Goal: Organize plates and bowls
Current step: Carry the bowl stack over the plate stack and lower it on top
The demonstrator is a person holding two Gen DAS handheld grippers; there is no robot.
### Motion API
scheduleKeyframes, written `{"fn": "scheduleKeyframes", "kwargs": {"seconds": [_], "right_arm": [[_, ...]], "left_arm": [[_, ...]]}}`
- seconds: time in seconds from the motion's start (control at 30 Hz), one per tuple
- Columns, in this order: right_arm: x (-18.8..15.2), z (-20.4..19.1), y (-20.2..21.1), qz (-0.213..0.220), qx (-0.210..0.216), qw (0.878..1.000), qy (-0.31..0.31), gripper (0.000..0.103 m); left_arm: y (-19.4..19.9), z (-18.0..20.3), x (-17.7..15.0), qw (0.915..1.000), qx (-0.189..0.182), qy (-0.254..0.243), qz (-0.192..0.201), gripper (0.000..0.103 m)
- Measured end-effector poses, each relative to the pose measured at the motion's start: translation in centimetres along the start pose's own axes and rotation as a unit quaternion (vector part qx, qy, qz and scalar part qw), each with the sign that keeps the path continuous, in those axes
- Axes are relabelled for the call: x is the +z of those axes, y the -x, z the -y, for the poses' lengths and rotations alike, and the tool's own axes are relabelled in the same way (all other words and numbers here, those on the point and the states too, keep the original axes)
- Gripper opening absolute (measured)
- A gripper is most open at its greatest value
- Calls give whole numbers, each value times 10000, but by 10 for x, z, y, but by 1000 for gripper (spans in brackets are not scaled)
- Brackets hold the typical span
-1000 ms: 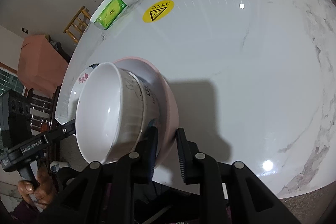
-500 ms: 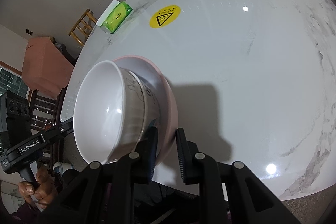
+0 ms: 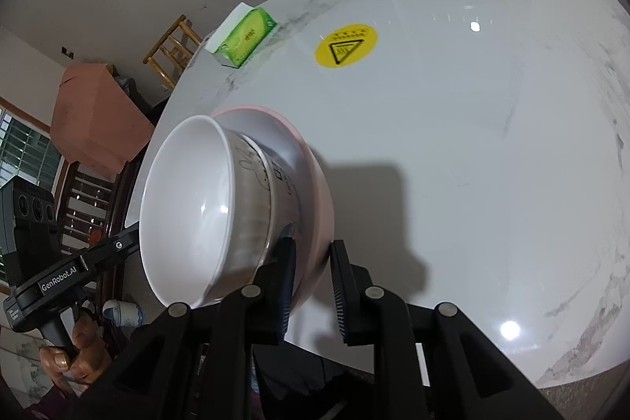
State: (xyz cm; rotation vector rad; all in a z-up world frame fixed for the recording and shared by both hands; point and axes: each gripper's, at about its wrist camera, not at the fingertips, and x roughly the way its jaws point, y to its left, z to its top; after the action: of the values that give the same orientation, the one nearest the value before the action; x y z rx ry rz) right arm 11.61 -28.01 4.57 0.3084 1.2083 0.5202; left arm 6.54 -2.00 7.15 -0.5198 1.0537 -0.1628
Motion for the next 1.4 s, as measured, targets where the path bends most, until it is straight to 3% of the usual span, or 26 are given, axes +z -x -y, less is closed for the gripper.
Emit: {"fn": "scheduleKeyframes", "kwargs": {"seconds": [0.8, 1.4], "right_arm": [[35, -97, -55, -290, 299, 9975, 573, 19], [35, -123, -86, -561, 261, 9960, 641, 19]], "left_arm": [[54, -81, 20, 9964, 413, 574, 463, 4], [55, -127, 23, 9941, 447, 883, 446, 4]]}}
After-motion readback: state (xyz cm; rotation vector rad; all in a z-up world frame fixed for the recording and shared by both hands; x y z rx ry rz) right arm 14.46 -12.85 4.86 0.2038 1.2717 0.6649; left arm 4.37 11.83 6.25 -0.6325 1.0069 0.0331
